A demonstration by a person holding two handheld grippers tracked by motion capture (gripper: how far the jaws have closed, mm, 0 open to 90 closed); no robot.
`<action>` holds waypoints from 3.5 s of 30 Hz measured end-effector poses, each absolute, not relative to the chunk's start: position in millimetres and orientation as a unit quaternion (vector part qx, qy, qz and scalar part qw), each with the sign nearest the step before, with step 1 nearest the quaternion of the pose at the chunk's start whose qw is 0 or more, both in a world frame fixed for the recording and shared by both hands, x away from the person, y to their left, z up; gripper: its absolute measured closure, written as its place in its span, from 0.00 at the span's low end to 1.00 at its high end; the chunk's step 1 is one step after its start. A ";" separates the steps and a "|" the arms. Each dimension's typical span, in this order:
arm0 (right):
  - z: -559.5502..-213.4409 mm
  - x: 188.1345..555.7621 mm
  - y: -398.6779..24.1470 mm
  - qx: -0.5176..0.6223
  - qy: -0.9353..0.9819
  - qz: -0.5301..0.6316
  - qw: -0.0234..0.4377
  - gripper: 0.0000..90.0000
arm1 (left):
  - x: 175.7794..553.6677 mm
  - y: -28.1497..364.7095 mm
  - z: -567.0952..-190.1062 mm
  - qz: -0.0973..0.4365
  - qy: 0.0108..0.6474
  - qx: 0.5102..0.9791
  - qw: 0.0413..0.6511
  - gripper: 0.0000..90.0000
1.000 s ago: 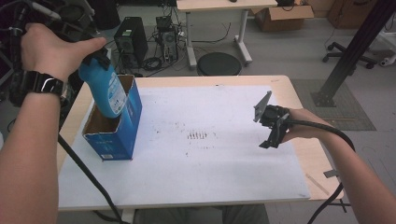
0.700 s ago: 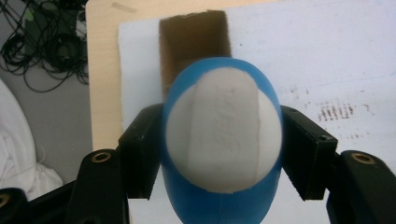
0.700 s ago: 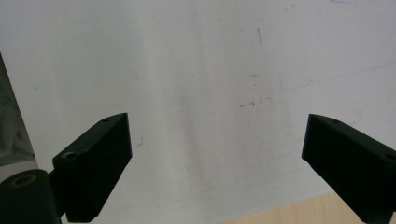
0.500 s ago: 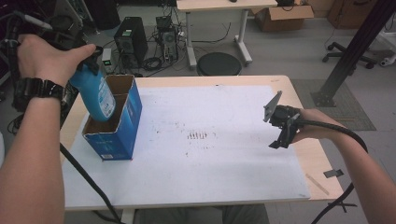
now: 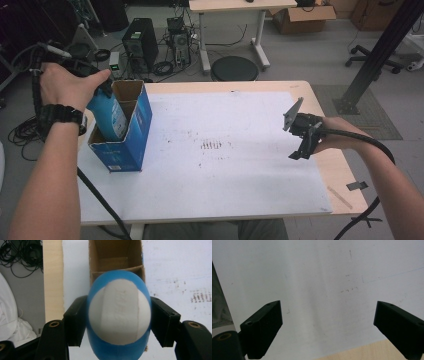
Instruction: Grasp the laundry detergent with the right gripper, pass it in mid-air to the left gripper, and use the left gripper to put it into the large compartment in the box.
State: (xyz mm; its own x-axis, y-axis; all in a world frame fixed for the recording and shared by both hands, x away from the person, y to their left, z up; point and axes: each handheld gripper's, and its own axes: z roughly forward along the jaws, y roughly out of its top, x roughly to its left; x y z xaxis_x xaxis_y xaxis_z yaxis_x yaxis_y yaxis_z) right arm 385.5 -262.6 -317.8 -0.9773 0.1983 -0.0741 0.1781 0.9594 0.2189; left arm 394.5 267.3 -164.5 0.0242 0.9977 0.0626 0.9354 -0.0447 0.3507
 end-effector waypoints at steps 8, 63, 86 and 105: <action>-319.7 385.4 -262.7 0.099 0.988 0.105 0.049 0.09 | 398.3 268.8 -200.3 0.125 0.682 0.715 0.091 0.42; -324.9 381.6 -263.8 0.104 0.987 0.110 0.045 0.09 | 405.9 263.9 -269.9 0.110 0.678 0.725 0.050 0.42; -319.1 377.1 -263.7 0.103 0.987 0.115 0.045 0.09 | 394.3 255.7 -222.3 0.129 0.661 0.737 0.056 0.33; -311.4 376.7 -258.0 0.091 0.986 0.133 0.049 0.09 | 382.0 194.7 -204.8 0.147 0.563 0.807 0.107 0.22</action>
